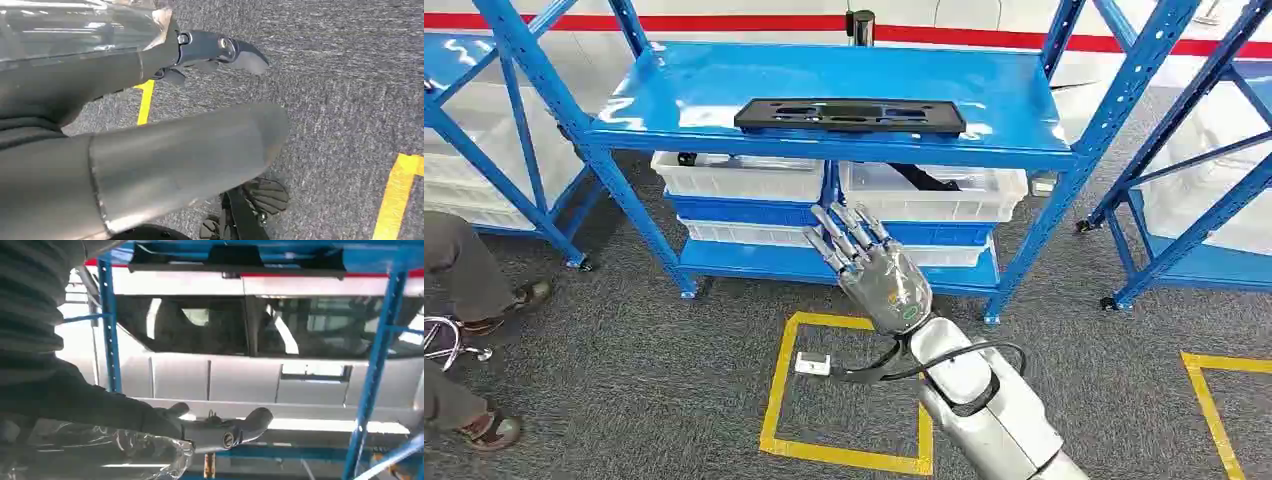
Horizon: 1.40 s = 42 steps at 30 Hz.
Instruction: Take the parts from the cabinet and place them on the table.
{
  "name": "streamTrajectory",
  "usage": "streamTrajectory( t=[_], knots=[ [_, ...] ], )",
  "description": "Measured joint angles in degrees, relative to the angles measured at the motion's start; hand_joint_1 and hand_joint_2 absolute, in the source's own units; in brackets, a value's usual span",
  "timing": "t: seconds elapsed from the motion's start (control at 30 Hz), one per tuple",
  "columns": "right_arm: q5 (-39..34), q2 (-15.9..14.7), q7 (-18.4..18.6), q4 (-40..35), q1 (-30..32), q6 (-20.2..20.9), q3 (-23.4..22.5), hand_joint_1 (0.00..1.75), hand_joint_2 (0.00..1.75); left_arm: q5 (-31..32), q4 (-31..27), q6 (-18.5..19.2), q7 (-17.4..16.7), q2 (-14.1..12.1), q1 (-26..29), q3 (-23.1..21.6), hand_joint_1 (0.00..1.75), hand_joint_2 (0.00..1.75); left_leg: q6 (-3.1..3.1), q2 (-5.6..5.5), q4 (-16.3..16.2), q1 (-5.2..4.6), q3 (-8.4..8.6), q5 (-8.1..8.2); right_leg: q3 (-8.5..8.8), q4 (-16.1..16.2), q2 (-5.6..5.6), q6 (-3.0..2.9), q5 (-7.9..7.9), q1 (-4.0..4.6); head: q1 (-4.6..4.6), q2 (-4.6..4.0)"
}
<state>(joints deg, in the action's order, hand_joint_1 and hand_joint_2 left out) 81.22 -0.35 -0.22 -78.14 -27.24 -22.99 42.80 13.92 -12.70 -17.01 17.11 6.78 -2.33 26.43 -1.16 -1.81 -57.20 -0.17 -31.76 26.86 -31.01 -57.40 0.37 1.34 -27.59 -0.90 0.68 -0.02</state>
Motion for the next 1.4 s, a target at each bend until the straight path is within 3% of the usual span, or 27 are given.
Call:
streamTrajectory(
  t=[0.1,0.2,0.33,0.77,0.93,1.1,1.17,1.2,1.23,1.3,1.33,1.37,1.4],
  knots=[
    [0.3,0.7,3.0,1.4,-0.2,2.9,-0.4,0.00,1.75,0.4,0.0,0.0,-0.4,0.0,0.0,0.3,0.00,0.00,0.00,0.00,0.0,0.00,-0.01,0.00,0.00,0.0,0.00,0.00,0.00,0.00,0.00,0.00],
    [1.8,1.6,5.9,6.7,-1.6,2.5,-1.4,0.00,1.75,0.7,0.0,0.2,-0.4,0.0,-0.1,0.6,0.00,0.00,0.00,0.01,0.0,0.00,0.01,0.00,0.00,0.0,0.00,0.00,0.00,0.00,0.00,0.00],
    [1.5,1.9,5.5,11.8,-2.6,-0.5,-3.1,0.00,1.75,1.6,0.0,0.3,-0.2,0.0,-0.1,0.8,0.00,0.00,-0.01,-0.01,0.0,-0.02,0.00,-0.02,0.03,0.0,0.00,0.00,0.01,-0.01,-0.02,0.00],
    [1.8,2.3,5.7,17.4,-2.5,-0.8,-5.4,0.00,1.75,2.8,0.0,1.3,-0.6,0.0,-0.1,1.1,0.00,0.00,-0.01,-0.01,0.0,0.00,-0.01,-0.01,-0.01,0.0,0.00,0.00,0.00,-0.01,-0.02,0.00],
    [1.7,2.3,5.6,18.5,-2.5,-0.9,-6.1,0.00,1.75,2.8,0.0,1.4,-0.5,-0.1,-0.1,1.4,0.00,0.00,-0.06,-0.02,-0.2,-0.06,-0.16,0.03,0.04,0.0,0.00,0.03,0.03,-0.39,0.02,0.00],
    [1.6,2.4,5.1,19.3,-2.5,-1.2,-6.3,0.00,1.75,2.9,0.0,0.7,0.2,-0.2,-0.1,1.7,0.00,0.00,-0.53,-0.03,-0.7,-0.11,-0.48,0.31,0.02,0.1,0.00,0.23,0.12,-0.46,0.00,0.00],
    [1.6,2.6,5.0,19.4,-2.7,-1.5,-6.4,0.00,1.75,2.9,0.0,0.7,0.4,-0.2,-0.1,1.9,0.00,0.00,-1.07,-0.01,-0.4,-0.20,-0.45,0.26,0.13,0.6,0.02,0.79,0.25,-0.47,0.04,0.00],
    [1.6,2.8,5.0,19.4,-2.7,-1.6,-6.5,0.00,1.75,2.9,0.0,0.6,0.5,-0.2,-0.1,1.9,0.00,0.00,-1.64,0.18,0.9,0.69,0.36,-0.47,-0.29,0.2,-0.04,0.99,-0.02,-0.01,-0.04,0.00],
    [1.6,2.8,5.0,19.4,-2.8,-1.7,-6.5,0.00,1.75,2.9,0.0,0.6,0.5,-0.1,-0.1,1.9,0.00,0.00,-1.68,0.28,1.4,0.51,0.79,-0.59,-0.77,-1.3,-0.11,0.94,-0.58,-0.15,-0.09,0.00],
    [1.6,2.8,5.0,19.6,-3.0,-1.7,-6.6,0.00,1.75,2.9,0.0,0.8,0.5,-0.1,-0.2,2.1,0.00,0.00,-1.88,0.37,1.3,0.64,0.78,-0.60,-5.62,-10.2,-0.08,0.28,-4.09,-0.17,-0.22,0.00],
    [1.6,2.8,5.0,19.7,-2.9,-1.7,-6.6,0.00,1.75,2.8,0.1,0.9,0.6,0.0,-0.2,2.1,0.00,0.00,-1.91,0.35,1.3,0.63,0.77,-0.53,-8.42,-15.2,-0.09,0.31,-5.48,-0.22,-0.17,0.00],
    [1.6,2.7,4.9,19.9,-2.8,-1.7,-6.6,0.00,1.75,2.8,0.1,1.1,0.6,0.0,-0.2,2.1,0.00,0.00,-1.82,0.29,1.3,0.65,0.77,-0.46,-10.27,-18.0,-0.09,0.64,-5.81,-0.29,-0.20,0.00],
    [1.6,2.6,4.9,20.0,-2.7,-1.7,-6.6,0.00,1.75,2.8,0.1,1.2,0.6,0.0,-0.2,2.1,0.00,0.00,-1.64,0.19,1.3,0.74,0.91,-0.33,-10.76,-17.9,-0.10,1.11,-5.10,-0.45,-0.26,0.00]
  ],
)
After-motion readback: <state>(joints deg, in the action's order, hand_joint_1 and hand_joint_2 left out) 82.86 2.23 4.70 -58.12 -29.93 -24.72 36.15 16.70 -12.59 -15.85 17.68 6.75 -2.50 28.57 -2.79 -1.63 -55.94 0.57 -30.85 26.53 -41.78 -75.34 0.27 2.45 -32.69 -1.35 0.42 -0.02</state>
